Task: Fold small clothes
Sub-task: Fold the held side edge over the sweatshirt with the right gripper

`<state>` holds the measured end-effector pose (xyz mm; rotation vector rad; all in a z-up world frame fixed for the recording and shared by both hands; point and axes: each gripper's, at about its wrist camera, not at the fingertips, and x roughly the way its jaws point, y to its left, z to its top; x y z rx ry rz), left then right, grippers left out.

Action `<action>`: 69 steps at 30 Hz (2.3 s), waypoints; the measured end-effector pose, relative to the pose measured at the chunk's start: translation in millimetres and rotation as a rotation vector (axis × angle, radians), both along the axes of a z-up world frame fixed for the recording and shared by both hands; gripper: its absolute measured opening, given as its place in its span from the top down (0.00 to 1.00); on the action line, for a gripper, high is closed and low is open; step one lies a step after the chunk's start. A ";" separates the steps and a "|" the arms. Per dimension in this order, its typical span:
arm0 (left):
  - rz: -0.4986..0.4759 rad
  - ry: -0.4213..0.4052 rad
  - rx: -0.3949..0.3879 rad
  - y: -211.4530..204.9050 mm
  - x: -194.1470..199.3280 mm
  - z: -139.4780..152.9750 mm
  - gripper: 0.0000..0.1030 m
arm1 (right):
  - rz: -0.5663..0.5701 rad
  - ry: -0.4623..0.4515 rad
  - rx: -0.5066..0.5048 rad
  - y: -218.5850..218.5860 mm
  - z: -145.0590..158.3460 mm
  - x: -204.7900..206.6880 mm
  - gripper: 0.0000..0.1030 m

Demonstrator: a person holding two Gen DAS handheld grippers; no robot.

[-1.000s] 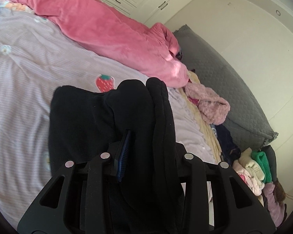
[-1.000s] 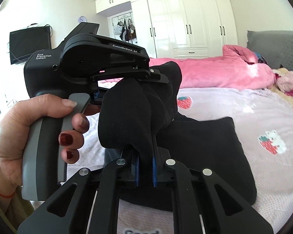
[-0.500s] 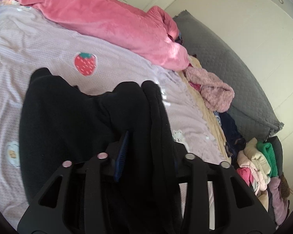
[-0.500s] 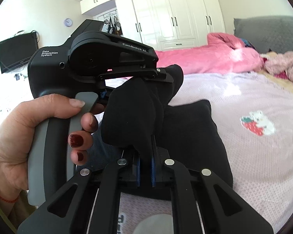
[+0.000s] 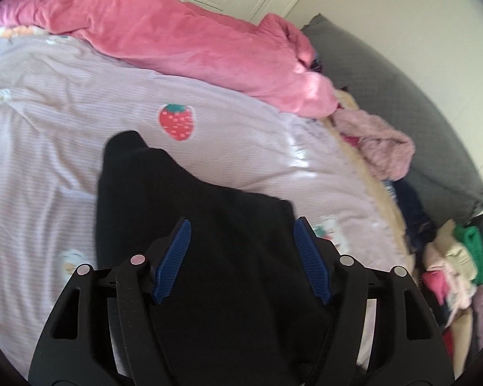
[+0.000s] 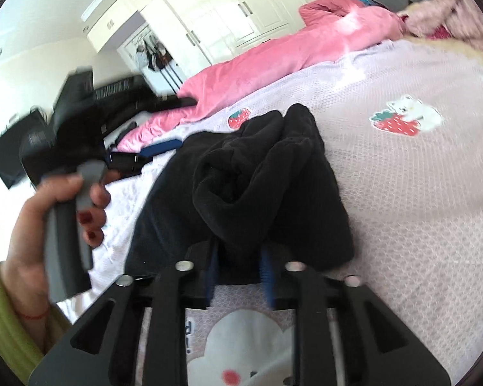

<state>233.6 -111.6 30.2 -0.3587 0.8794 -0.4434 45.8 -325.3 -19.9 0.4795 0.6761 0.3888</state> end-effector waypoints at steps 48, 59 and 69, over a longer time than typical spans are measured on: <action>-0.100 0.021 0.328 11.5 -32.1 -27.3 0.24 | 0.062 0.206 0.059 -46.0 2.9 99.4 0.58; -0.114 0.005 0.330 9.5 -44.3 -20.7 0.24 | 0.104 0.157 0.009 -31.9 17.2 44.1 0.82; -0.144 0.002 0.348 8.4 -60.3 -23.8 0.18 | 0.038 0.174 -0.016 -33.2 -1.8 38.5 0.80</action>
